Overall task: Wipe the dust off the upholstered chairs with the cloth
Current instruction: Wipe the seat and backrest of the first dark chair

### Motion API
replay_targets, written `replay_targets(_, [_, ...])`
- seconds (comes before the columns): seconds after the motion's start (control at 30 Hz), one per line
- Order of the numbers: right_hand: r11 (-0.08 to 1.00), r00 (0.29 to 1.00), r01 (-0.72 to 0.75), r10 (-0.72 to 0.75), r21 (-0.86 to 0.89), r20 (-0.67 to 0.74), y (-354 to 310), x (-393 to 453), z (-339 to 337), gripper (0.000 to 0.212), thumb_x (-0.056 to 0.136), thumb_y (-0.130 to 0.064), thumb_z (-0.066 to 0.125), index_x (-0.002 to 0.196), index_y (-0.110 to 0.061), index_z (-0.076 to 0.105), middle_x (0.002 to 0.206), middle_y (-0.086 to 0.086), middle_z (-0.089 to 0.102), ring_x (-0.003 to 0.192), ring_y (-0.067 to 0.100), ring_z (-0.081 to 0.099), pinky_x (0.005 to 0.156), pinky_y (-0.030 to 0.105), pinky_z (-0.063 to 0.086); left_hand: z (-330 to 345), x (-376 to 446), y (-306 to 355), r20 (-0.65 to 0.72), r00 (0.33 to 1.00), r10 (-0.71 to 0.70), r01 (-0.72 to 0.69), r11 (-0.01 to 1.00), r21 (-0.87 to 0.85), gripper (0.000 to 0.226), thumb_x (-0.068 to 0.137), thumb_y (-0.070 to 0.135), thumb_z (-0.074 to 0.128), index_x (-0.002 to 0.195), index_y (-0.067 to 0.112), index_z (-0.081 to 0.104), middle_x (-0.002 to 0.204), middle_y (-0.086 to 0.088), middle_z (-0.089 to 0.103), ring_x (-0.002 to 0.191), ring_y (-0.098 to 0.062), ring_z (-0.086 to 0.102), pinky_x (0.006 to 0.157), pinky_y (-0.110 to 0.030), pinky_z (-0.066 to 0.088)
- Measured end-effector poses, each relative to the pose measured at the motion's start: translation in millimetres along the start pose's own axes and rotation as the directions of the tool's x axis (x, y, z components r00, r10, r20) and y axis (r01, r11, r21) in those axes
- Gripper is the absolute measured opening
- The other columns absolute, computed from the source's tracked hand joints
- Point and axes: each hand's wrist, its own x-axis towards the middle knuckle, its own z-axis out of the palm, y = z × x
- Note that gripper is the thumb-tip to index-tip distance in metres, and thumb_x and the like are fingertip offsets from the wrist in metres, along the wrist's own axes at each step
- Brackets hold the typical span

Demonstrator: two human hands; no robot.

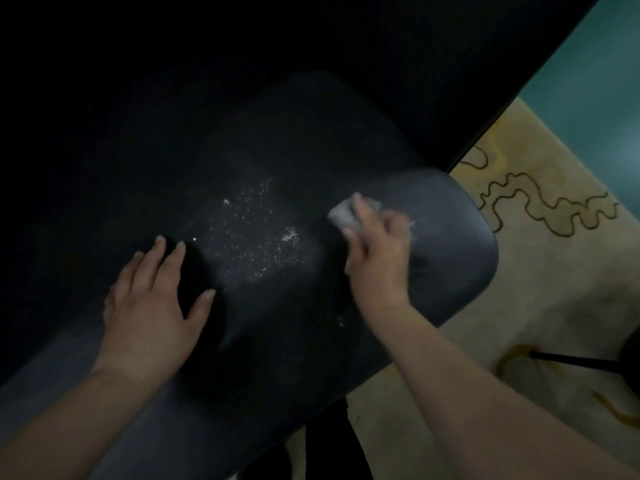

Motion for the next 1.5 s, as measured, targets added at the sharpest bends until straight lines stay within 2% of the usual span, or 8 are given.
replay_targets(0.17, [0.946, 0.950, -0.309, 0.304, -0.094, -0.069, 44.6, 31.4, -34.9, 0.043, 0.095, -0.019, 0.051, 0.135, -0.033, 0.047, 0.115, -0.004, 0.038, 0.109, 0.016, 0.044, 0.096, 0.014, 0.029, -1.7, 4.1, 1.7, 0.014, 1.000, 0.002, -0.002, 1.000, -0.004, 0.074, 0.088, 0.049, 0.051, 0.150, 0.023, 0.022, 0.159, 0.003, 0.011, 0.145, -0.022, 0.006, 0.114, -0.052, 0.017])
replay_targets(0.4, [1.000, 0.992, 0.011, -0.007, -0.026, 0.126, -16.8, -33.2, 12.4, 0.050, 0.088, -0.004, 0.062, 0.135, -0.019, 0.052, 0.118, 0.008, 0.043, 0.105, 0.019, 0.045, 0.099, 0.029, 0.042, -2.5, 4.1, 5.4, 0.006, 1.000, -0.002, 0.002, 0.999, -0.042, 0.073, 0.089, 0.048, 0.052, 0.150, 0.026, 0.020, 0.160, 0.005, 0.009, 0.145, -0.021, 0.004, 0.114, -0.053, 0.015])
replay_targets(0.6, [0.945, 0.941, -0.319, 0.308, -0.067, -0.140, 2.3, -57.7, -7.8, 0.050, 0.093, -0.015, 0.057, 0.140, -0.027, 0.044, 0.126, 0.003, 0.038, 0.114, 0.019, 0.042, 0.101, 0.024, 0.034, -5.2, 1.1, -5.0, 0.005, 0.999, 0.033, -0.033, 0.997, -0.066, 0.072, 0.090, 0.049, 0.050, 0.151, 0.025, 0.019, 0.160, 0.004, 0.008, 0.145, -0.020, 0.005, 0.114, -0.049, 0.016])
replay_targets(0.93, [0.908, 0.903, -0.407, 0.416, 0.101, -0.108, -66.5, -81.0, 63.8, 0.056, 0.093, -0.022, 0.055, 0.144, -0.032, 0.034, 0.130, 0.009, 0.036, 0.115, 0.020, 0.043, 0.100, 0.030, 0.040, 3.2, -3.3, -19.1, -0.027, 0.997, 0.066, -0.068, 0.993, -0.096, 0.072, 0.089, 0.047, 0.051, 0.150, 0.023, 0.022, 0.159, -0.001, 0.012, 0.145, -0.022, 0.008, 0.118, -0.039, 0.010])
replay_targets(1.13, [0.982, 0.982, -0.157, 0.143, -0.107, -0.127, -61.3, -2.3, 52.0, 0.048, 0.094, -0.029, 0.054, 0.141, -0.028, 0.042, 0.126, 0.010, 0.037, 0.111, 0.023, 0.041, 0.101, 0.040, 0.040, 4.7, -2.6, -25.8, -0.064, 0.996, 0.069, -0.075, 0.992, -0.103, 0.071, 0.088, 0.047, 0.052, 0.149, 0.022, 0.026, 0.159, -0.002, 0.015, 0.145, -0.022, 0.012, 0.116, -0.035, 0.010])
replay_targets(1.23, [0.945, 0.996, -0.063, 0.078, -0.321, 0.033, -40.4, 29.2, 36.0, 0.042, 0.091, -0.043, 0.055, 0.130, -0.029, 0.053, 0.128, 0.008, 0.035, 0.113, 0.024, 0.036, 0.103, 0.045, 0.036, 4.1, -0.6, -28.7, -0.071, 0.996, 0.048, -0.056, 0.992, -0.117, 0.070, 0.088, 0.047, 0.052, 0.149, 0.022, 0.026, 0.159, -0.002, 0.015, 0.145, -0.022, 0.011, 0.116, -0.033, 0.008])
replay_targets(1.43, [0.974, 0.932, 0.222, -0.197, -0.049, 0.304, -58.1, 9.4, 58.0, 0.048, 0.089, -0.027, 0.062, 0.136, -0.028, 0.049, 0.118, 0.002, 0.035, 0.107, 0.016, 0.043, 0.100, 0.035, 0.043, 5.1, 4.3, -24.0, -0.074, 0.997, 0.014, -0.023, 0.992, -0.126, 0.070, 0.088, 0.048, 0.050, 0.149, 0.023, 0.027, 0.159, -0.002, 0.016, 0.145, -0.022, 0.012, 0.118, -0.041, 0.013])
replay_targets(1.5, [0.975, 0.936, 0.221, -0.219, 0.026, 0.274, -56.5, 19.9, 59.4, 0.049, 0.090, -0.021, 0.061, 0.137, -0.029, 0.047, 0.114, -0.002, 0.033, 0.102, 0.019, 0.047, 0.093, 0.040, 0.049, 5.0, 6.0, -23.5, -0.078, 0.997, 0.005, -0.015, 0.992, -0.129, 0.070, 0.088, 0.050, 0.048, 0.149, 0.023, 0.027, 0.159, -0.002, 0.016, 0.145, -0.023, 0.012, 0.118, -0.042, 0.014])
